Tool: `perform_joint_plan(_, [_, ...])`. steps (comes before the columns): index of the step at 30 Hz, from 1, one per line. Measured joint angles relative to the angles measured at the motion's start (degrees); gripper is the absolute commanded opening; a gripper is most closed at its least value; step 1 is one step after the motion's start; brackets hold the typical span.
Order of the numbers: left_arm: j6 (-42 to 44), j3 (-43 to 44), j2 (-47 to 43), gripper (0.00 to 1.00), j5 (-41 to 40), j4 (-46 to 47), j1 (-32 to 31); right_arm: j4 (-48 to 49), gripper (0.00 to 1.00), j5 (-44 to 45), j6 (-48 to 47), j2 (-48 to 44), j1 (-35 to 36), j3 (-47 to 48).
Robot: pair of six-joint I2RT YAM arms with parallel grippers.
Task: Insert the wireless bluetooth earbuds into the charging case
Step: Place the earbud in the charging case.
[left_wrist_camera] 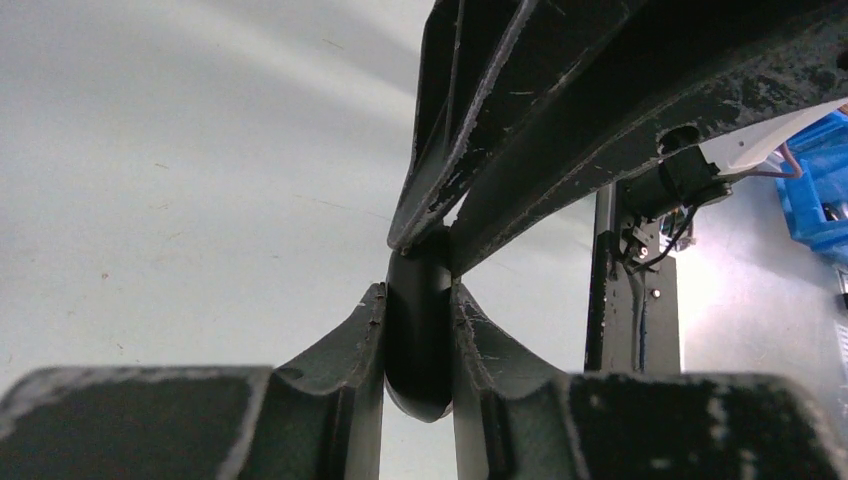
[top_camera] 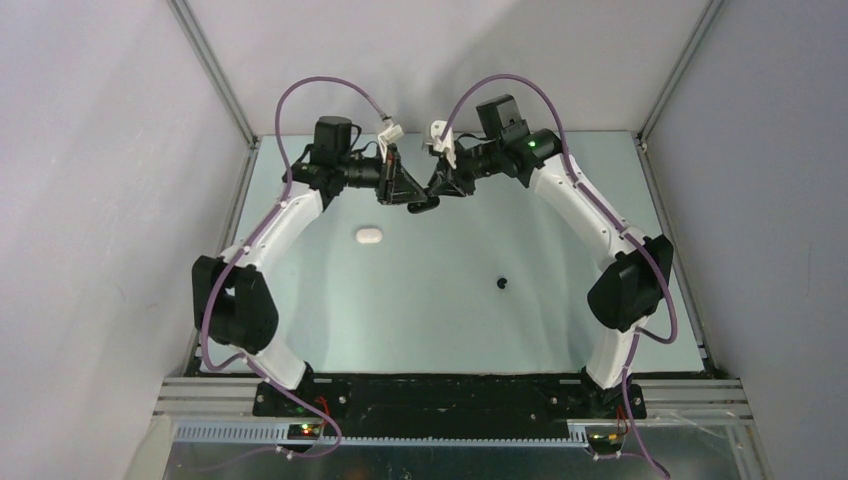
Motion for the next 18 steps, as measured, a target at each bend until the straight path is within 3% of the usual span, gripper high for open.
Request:
perform_joint_plan(5, [-0.04,-0.11,-0.55,0.14,-0.72,-0.26,0.13,0.15,0.0,0.5,-1.05,0.0,0.24,0.11])
perform_joint_plan(8, [-0.13,-0.11,-0.57,0.31,-1.22,-0.17,0.28,0.0,0.0,1.44,-1.55,0.0,0.33,0.11])
perform_joint_plan(12, [-0.39,-0.11,-1.2,0.45,-1.99,-0.07,0.44,-0.02,0.0,2.64,-1.88,0.02,0.61,0.09])
perform_joint_plan(18, [-3.41,0.04,-1.95,0.55,-2.05,-0.17,1.51,4.28,0.0,6.4,-3.78,-0.87,1.51,-4.79])
